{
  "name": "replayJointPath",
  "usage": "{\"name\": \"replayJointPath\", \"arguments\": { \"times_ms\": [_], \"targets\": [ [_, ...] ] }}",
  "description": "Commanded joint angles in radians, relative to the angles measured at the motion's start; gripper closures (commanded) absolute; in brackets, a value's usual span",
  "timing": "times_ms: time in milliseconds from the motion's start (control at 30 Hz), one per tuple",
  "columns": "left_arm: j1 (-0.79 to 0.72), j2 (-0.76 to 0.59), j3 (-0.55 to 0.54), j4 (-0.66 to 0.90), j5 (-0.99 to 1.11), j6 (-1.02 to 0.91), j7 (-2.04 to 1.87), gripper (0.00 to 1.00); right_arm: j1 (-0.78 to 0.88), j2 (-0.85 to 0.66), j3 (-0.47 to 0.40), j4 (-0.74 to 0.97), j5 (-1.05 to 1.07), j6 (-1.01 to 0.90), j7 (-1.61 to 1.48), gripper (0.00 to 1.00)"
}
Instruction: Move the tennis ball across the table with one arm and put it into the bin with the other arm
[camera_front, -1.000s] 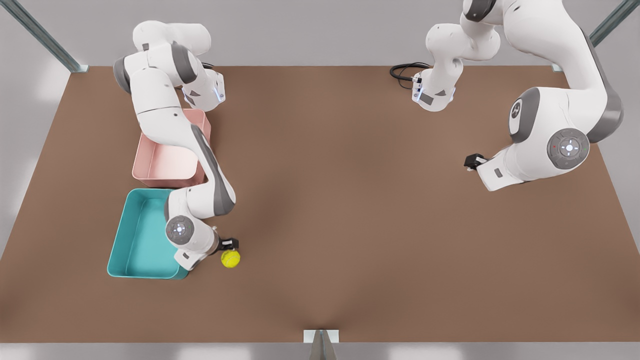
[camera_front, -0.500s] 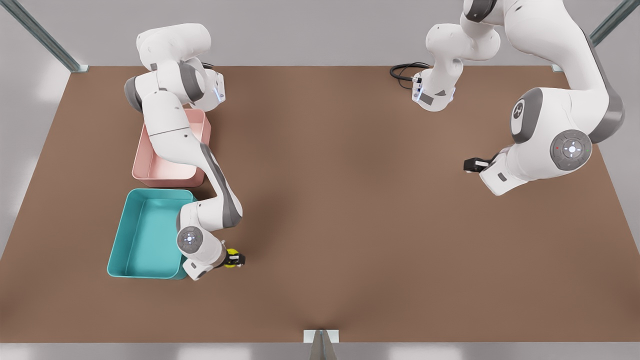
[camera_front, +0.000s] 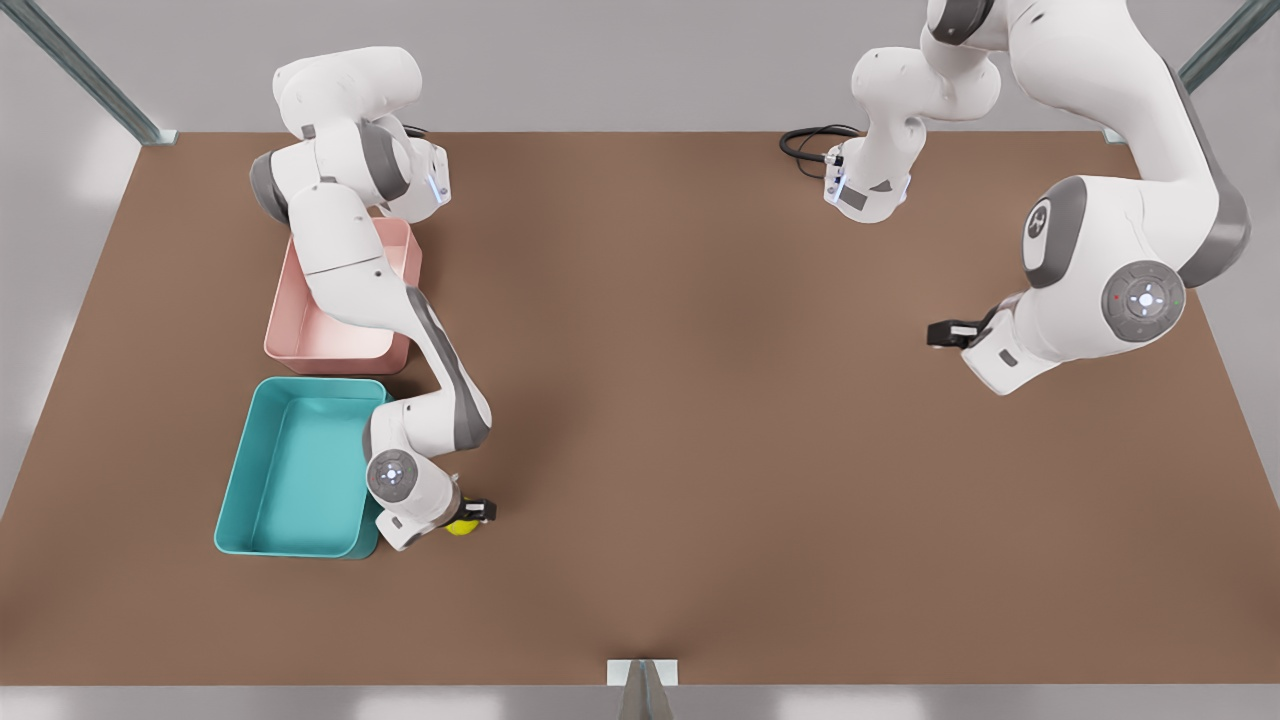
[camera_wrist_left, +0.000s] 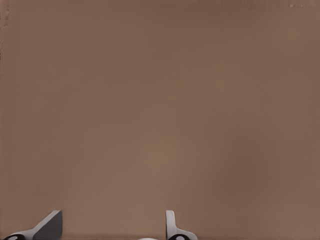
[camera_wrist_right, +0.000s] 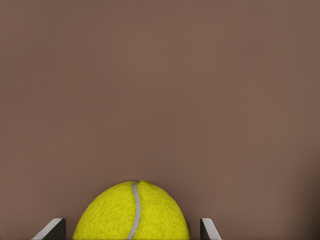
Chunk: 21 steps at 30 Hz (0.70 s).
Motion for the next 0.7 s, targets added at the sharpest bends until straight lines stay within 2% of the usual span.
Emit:
{"name": "replayJointPath", "arguments": {
  "times_ms": [0, 133, 333, 367, 400, 467, 533, 667],
  "targets": [
    [0.000, -0.002, -0.001, 0.003, 0.003, -0.002, -0.060, 0.00, 0.000, 0.002, 0.000, 0.001, -0.002, 0.016, 0.024, 0.00],
    [-0.001, -0.004, -0.004, 0.045, 0.004, -0.105, -0.061, 0.00, 0.000, 0.011, 0.000, -0.001, 0.000, 0.025, 0.023, 0.00],
    [0.000, -0.004, -0.001, 0.050, 0.004, -0.108, -0.060, 0.00, 0.001, 0.014, 0.000, -0.006, -0.002, 0.031, 0.023, 0.00],
    [0.000, -0.002, -0.001, 0.050, 0.004, -0.107, -0.060, 0.00, 0.001, 0.012, 0.000, -0.006, -0.002, 0.031, 0.023, 0.02],
    [0.000, -0.002, -0.001, 0.050, 0.004, -0.107, -0.060, 0.00, 0.001, 0.014, 0.000, -0.006, -0.003, 0.031, 0.020, 0.11],
    [0.000, 0.000, -0.001, 0.050, 0.004, -0.105, -0.061, 0.00, 0.001, 0.014, 0.000, -0.006, -0.003, 0.031, 0.020, 0.23],
    [0.000, 0.000, -0.001, 0.050, 0.004, -0.105, -0.061, 0.00, 0.001, 0.012, 0.000, -0.006, -0.003, 0.031, 0.020, 0.27],
    [-0.001, 0.001, -0.001, 0.050, 0.004, -0.104, -0.061, 0.00, -0.002, 0.008, 0.000, -0.003, -0.002, 0.030, 0.011, 0.27]
  ]
}}
